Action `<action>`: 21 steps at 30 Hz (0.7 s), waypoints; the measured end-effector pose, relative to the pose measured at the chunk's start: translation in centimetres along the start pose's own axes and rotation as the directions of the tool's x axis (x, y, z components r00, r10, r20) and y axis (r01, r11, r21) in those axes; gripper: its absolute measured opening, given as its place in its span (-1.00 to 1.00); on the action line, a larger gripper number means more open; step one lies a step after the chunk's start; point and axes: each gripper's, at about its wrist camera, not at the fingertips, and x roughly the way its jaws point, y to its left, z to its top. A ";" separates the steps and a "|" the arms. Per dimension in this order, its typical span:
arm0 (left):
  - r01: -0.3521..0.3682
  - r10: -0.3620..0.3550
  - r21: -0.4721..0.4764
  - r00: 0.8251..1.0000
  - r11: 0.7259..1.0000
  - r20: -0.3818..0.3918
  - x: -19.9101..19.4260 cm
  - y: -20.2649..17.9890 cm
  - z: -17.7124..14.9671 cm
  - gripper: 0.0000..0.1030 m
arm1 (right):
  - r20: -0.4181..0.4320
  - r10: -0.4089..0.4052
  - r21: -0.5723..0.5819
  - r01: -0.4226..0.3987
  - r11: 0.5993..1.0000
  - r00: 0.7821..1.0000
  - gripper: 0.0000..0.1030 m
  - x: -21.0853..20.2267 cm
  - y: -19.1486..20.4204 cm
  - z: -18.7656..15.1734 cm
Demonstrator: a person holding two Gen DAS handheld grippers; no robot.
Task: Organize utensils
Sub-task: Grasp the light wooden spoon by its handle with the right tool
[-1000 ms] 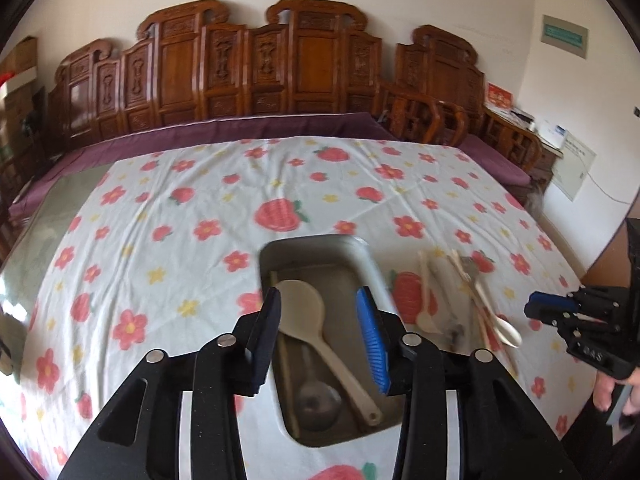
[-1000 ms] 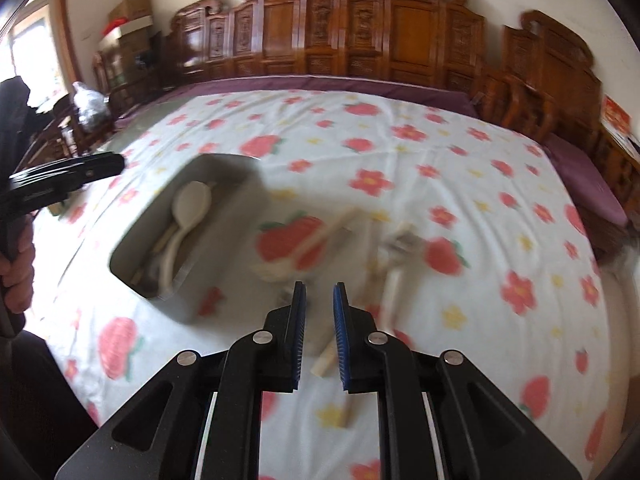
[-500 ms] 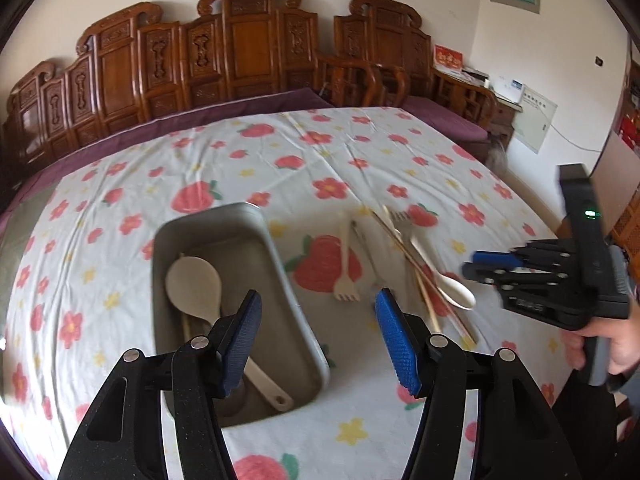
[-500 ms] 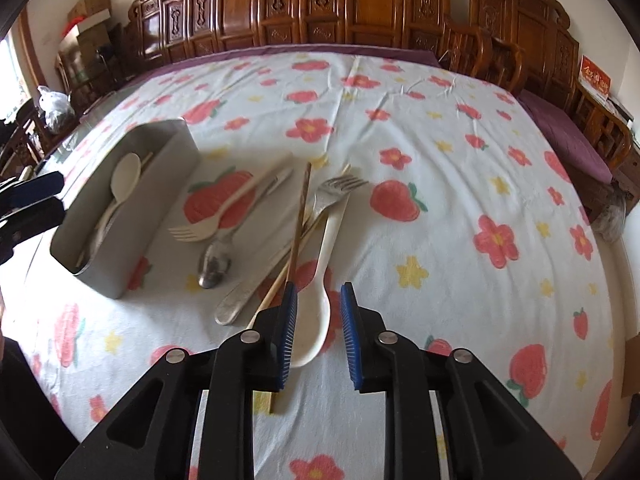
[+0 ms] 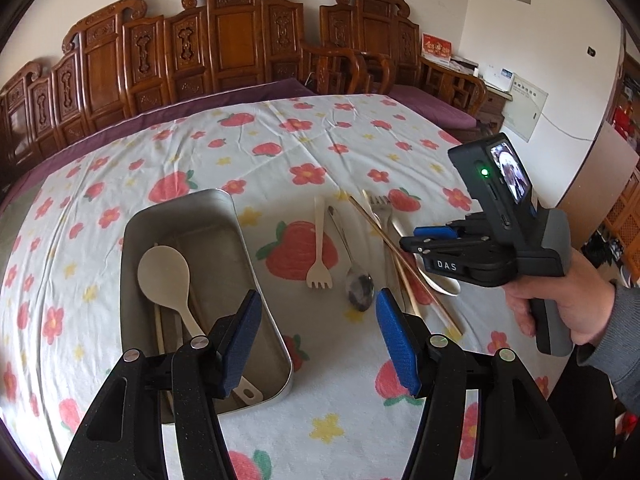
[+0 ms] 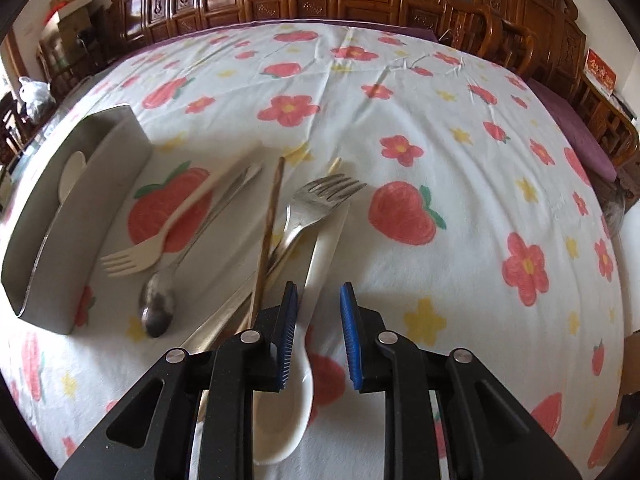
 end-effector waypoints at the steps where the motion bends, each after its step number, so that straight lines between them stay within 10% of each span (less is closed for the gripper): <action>1: 0.000 0.000 -0.001 1.000 1.000 -0.002 0.0 0.0 0.0 0.10 | -0.003 -0.017 -0.009 0.017 1.000 1.000 -0.53 0.0 0.0 0.0; 21: 0.007 -0.006 0.010 1.000 1.000 -0.029 1.1 -1.3 -0.7 0.10 | 0.022 -0.015 0.110 0.012 0.994 1.000 -0.84 -4.8 -4.3 -5.1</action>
